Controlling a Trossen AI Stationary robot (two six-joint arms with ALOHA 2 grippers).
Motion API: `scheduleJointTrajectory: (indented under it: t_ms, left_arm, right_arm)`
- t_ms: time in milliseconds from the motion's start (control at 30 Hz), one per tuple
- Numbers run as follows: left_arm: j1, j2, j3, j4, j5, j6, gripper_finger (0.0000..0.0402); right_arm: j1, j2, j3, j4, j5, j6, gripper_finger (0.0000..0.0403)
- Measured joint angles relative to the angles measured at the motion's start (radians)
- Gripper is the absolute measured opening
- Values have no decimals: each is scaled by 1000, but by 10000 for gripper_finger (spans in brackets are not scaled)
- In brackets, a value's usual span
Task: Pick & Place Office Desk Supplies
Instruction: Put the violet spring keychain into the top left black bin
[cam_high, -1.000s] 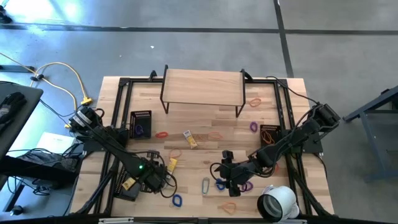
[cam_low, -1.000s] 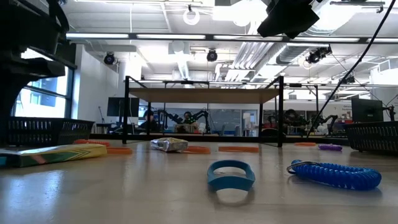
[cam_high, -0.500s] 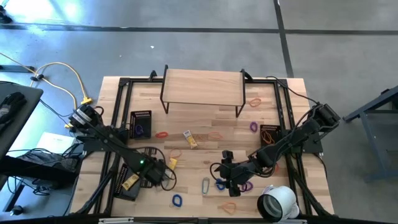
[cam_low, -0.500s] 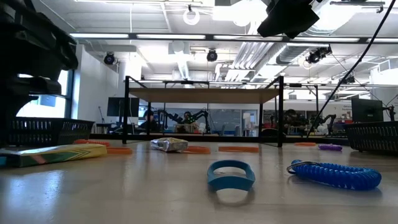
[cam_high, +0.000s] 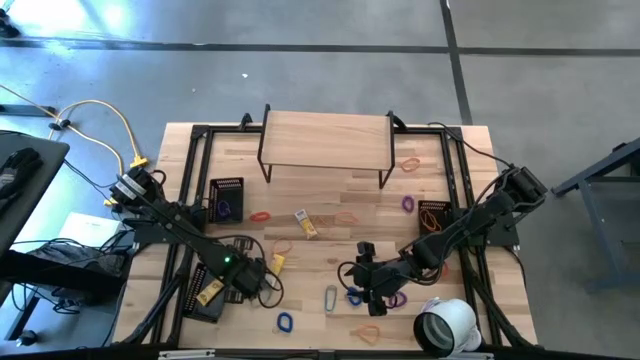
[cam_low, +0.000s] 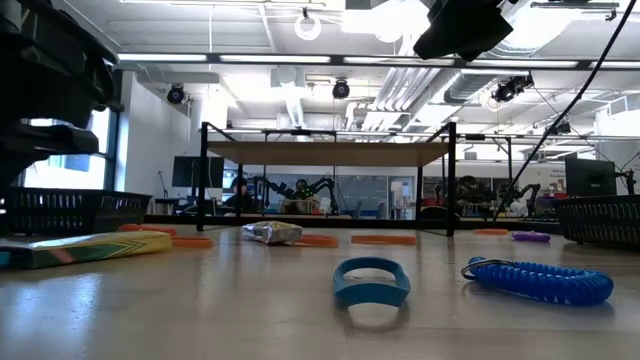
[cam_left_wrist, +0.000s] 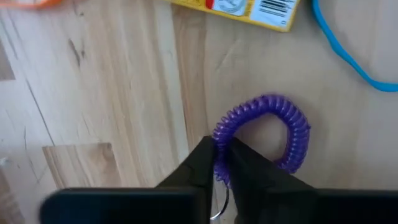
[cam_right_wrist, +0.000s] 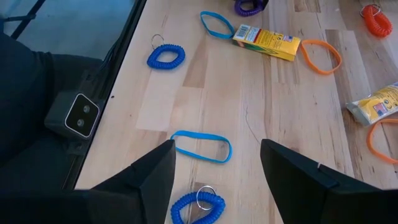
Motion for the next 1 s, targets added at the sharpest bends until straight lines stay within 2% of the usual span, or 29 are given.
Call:
scheduleJointTrajectory:
  t_ms: [67,267,467,600,733,1000]
  left_arm:
    - [0,0,0,2,-1,15,11]
    - [22,-10,30,-17,-2,13,8]
    - [81,-72,133,-102,-24,15,6]
    - [125,-117,229,-268,-27,20,6]
    - [173,-167,299,-497,-107,21,6]
    - [366,-304,308,-700,-93,22,6]
  right_arm:
    - [0,0,0,0,0,0,224]
    - [0,0,0,0,0,0,224]
    - [0,0,0,4,0,0,224]
    - [0,0,0,5,0,0,224]
    - [0,0,0,5,0,0,224]
    - [0,0,0,5,0,-8,224]
